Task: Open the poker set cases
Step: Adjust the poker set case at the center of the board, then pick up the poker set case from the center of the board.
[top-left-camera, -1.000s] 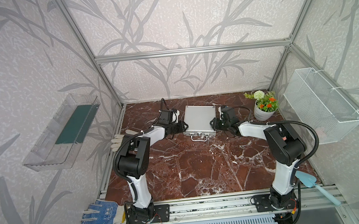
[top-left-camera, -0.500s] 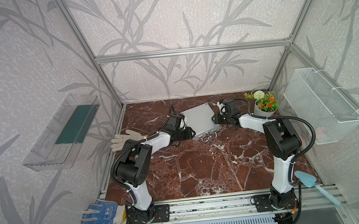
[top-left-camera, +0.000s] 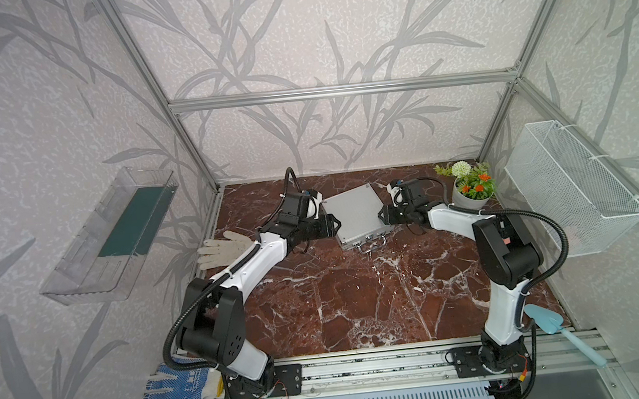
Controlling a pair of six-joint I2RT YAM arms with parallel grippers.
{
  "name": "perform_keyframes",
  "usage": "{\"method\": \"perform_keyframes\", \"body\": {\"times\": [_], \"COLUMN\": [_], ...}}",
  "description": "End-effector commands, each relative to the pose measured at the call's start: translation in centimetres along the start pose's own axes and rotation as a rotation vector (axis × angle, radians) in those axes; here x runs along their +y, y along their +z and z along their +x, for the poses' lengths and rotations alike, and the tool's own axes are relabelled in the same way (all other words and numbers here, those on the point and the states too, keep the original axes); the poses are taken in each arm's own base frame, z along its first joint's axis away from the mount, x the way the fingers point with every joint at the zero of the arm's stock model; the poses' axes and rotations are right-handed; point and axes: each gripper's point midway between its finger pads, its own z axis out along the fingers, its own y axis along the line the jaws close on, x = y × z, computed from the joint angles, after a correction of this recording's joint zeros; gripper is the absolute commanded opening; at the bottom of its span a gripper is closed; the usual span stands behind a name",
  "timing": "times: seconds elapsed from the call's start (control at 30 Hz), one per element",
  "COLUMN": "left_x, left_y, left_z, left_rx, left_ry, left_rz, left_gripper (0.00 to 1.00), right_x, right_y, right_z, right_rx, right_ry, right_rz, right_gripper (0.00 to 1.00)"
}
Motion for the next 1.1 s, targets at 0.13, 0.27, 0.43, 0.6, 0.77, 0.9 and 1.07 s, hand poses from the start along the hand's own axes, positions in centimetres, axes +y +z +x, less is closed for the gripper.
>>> {"method": "perform_keyframes", "body": {"times": [0.13,0.27,0.43,0.6,0.77,0.9,1.07], "left_x": [-0.4,-0.1,1.4,2.4,3.3,3.6,3.4], "left_y": [3.4,6.9,10.1,11.5,12.2,12.6,12.9], "left_z": [-2.2,-2.1,-1.4,-0.4,0.9,1.7,2.4], "left_rx": [0.053,0.112,0.156,0.189,0.215,0.209,0.222], "left_ry": [0.085,0.110,0.105,0.105,0.098,0.083,0.076], "left_rz": [-0.001,0.000,-0.016,-0.032,-0.040,-0.028,-0.004], "left_gripper": [0.61,0.58,0.57,0.54,0.51,0.50,0.50], "right_x": [1.0,0.9,1.0,0.5,3.2,3.6,3.8], "right_y": [-1.5,-2.4,-3.4,-5.9,-7.3,-6.6,-4.7], "right_z": [4.0,4.7,5.5,5.8,8.7,10.3,10.4], "right_rx": [0.084,0.072,0.083,0.066,0.091,0.072,0.048], "right_ry": [0.101,0.121,0.131,0.134,0.129,0.116,0.117], "right_rz": [-0.071,-0.068,-0.071,-0.028,-0.183,-0.238,-0.276], "right_gripper": [0.44,0.43,0.44,0.44,0.44,0.46,0.48]}}
